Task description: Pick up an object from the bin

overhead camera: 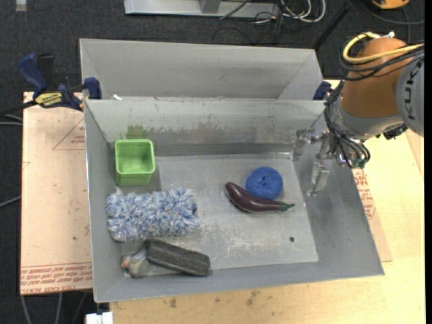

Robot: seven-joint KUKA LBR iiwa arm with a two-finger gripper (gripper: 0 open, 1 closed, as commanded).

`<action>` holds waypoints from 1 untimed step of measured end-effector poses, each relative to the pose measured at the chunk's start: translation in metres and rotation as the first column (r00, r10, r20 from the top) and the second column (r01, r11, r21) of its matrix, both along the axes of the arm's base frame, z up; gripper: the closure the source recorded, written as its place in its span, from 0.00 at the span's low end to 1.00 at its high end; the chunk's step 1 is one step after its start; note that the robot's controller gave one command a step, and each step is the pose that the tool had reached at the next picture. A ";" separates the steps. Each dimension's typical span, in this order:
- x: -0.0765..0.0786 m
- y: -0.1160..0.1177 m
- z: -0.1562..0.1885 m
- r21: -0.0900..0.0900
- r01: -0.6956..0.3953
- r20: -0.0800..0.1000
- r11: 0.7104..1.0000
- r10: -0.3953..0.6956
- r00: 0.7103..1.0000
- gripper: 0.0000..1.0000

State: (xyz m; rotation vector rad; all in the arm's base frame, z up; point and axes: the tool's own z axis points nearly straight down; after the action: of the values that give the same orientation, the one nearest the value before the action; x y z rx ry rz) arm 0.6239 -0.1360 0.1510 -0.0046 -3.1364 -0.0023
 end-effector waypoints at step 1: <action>0.002 0.000 0.005 -0.001 -0.002 0.007 1.000 0.002 1.000 0.00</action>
Offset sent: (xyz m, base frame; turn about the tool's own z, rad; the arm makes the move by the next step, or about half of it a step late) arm 0.0105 0.0360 -0.0810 -0.1540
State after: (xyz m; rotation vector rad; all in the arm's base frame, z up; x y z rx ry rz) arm 0.6255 -0.1355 0.1562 -0.0010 -3.1437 -0.0003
